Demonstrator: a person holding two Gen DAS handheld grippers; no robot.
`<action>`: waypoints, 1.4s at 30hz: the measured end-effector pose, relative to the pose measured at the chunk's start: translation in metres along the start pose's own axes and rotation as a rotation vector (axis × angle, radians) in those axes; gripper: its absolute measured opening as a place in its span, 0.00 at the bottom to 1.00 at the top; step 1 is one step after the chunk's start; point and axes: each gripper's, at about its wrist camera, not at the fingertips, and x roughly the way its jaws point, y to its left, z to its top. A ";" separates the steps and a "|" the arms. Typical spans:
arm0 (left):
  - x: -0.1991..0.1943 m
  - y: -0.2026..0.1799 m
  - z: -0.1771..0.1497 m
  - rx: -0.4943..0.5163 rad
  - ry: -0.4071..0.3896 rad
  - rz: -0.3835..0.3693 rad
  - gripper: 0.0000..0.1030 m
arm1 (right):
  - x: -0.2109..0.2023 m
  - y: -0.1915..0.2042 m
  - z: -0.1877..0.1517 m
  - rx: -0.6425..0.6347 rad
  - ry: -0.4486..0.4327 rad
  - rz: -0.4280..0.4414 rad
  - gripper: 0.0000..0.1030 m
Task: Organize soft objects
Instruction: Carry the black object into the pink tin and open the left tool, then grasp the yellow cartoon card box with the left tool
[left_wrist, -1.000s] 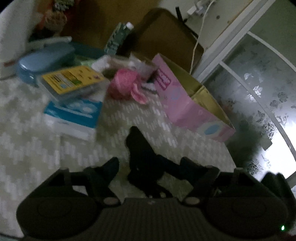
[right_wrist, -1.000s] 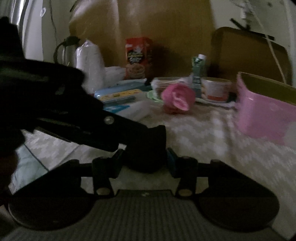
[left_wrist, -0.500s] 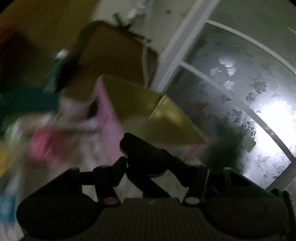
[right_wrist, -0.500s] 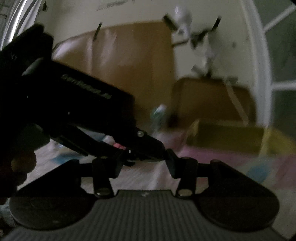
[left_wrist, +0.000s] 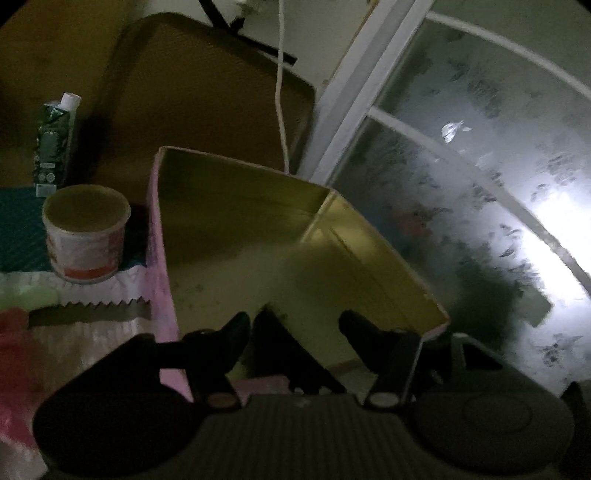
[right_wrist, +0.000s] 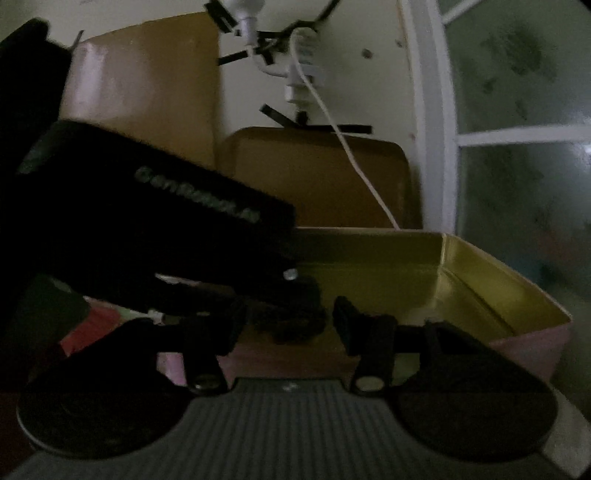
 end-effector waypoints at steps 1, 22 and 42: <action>-0.012 0.001 -0.002 0.002 -0.022 -0.004 0.63 | -0.006 -0.001 -0.002 0.014 -0.010 0.009 0.60; -0.245 0.174 -0.095 -0.483 -0.341 0.176 0.71 | 0.017 0.143 0.011 0.090 0.244 0.579 0.62; -0.296 0.187 -0.145 -0.498 -0.292 0.173 0.52 | -0.039 0.224 -0.008 -0.027 0.271 0.713 0.45</action>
